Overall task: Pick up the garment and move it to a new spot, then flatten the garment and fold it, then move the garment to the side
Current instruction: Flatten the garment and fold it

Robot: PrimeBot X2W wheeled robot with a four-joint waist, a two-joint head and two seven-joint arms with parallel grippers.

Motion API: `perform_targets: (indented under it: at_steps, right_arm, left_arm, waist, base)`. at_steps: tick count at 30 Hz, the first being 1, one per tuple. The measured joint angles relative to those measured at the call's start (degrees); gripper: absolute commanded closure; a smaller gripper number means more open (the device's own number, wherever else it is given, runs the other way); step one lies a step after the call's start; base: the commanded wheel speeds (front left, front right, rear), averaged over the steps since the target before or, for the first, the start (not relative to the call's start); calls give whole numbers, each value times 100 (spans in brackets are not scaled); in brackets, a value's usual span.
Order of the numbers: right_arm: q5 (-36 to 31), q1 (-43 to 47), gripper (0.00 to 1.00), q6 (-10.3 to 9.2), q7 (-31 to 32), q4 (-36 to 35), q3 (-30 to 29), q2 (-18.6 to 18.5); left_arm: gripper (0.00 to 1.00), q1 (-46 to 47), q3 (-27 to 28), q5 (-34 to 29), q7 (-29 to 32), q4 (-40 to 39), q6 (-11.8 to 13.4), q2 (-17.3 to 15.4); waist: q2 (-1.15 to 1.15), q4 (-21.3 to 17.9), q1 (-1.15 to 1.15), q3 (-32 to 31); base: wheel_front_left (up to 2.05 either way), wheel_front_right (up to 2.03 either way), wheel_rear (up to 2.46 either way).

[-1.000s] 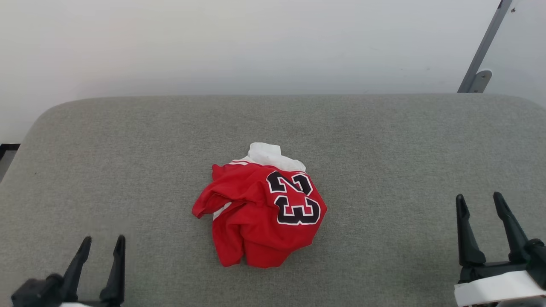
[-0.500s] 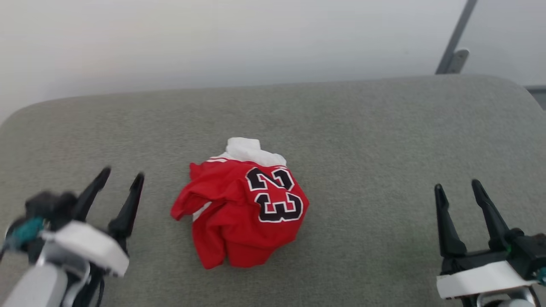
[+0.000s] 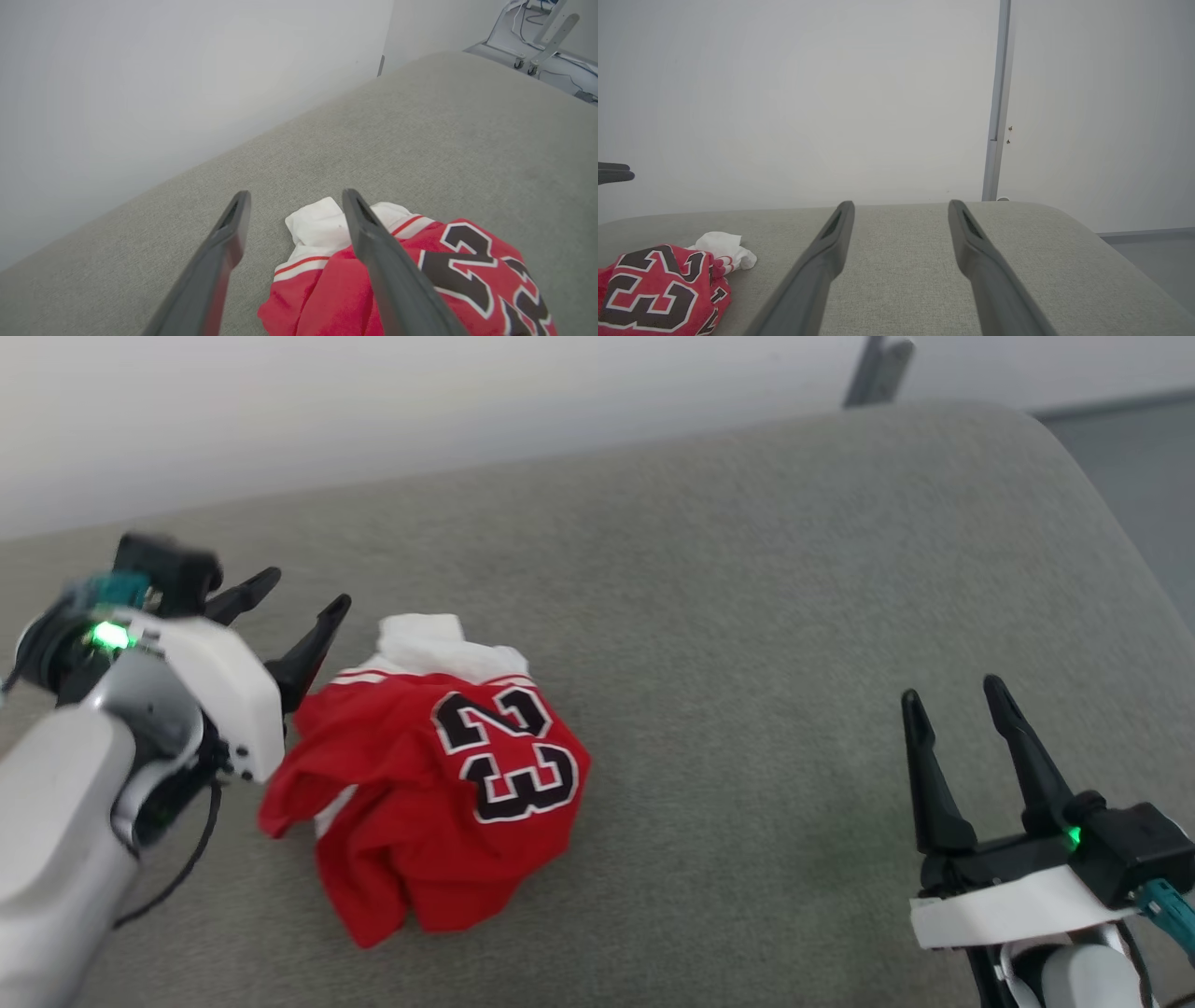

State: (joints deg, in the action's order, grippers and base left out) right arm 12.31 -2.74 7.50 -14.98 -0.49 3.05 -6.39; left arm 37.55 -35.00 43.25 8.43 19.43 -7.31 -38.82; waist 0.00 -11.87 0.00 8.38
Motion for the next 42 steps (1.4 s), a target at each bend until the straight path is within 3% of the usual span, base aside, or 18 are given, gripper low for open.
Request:
perform_targets:
  at_steps: [7, 16, 24, 25, 26, 27, 33, 42]
  right_arm:
    - [25, -215, 0, 0, 0, -12, 105, 121]
    - [52, -439, 0, 0, 0, -26, 237, 238]
    - [16, -655, 0, 0, 0, -81, 383, 277]
    - [15, -674, 0, 0, 0, -86, 390, 279]
    - [11, -692, 0, 0, 0, -93, 393, 283]
    - [5, -704, 0, 0, 0, -99, 391, 288]
    - [-36, -692, 0, 0, 0, -110, 246, 299]
    - [-120, -542, 0, 0, 0, -142, 31, 246]
  left_arm:
    - [0, 1092, -968, 560, 1124, 654, 0, -46]
    - [0, 1933, -1694, 946, 2398, 1837, -1, 233]
    - [0, 2273, -2063, 1015, 2542, 2570, -1, 485]
    - [16, 2309, -2080, 1061, 2554, 2644, -1, 511]
    - [65, 2334, -2097, 1103, 2562, 2702, -1, 535]
    - [100, 2366, -2119, 1123, 2560, 2752, -1, 555]
    - [100, 2530, -2321, 1189, 2386, 2799, -20, 572]
    - [100, 2705, -2230, 1113, 1978, 2702, 87, 125]
  waist:
    - [0, -369, 0, 400]
    - [0, -668, 0, 822]
    - [0, -783, 0, 1083]
    - [0, -791, 0, 1102]
    - [0, -794, 0, 1116]
    - [0, -788, 0, 1123]
    - [0, -629, 0, 1075]
    - [0, -132, 0, 858]
  base:
    - [0, 0, 0]
    - [0, 0, 0]
    - [0, 0, 0]
    - [0, 0, 0]
    - [0, 0, 0]
    - [0, 0, 0]
    - [0, 0, 0]
    - [0, 0, 0]
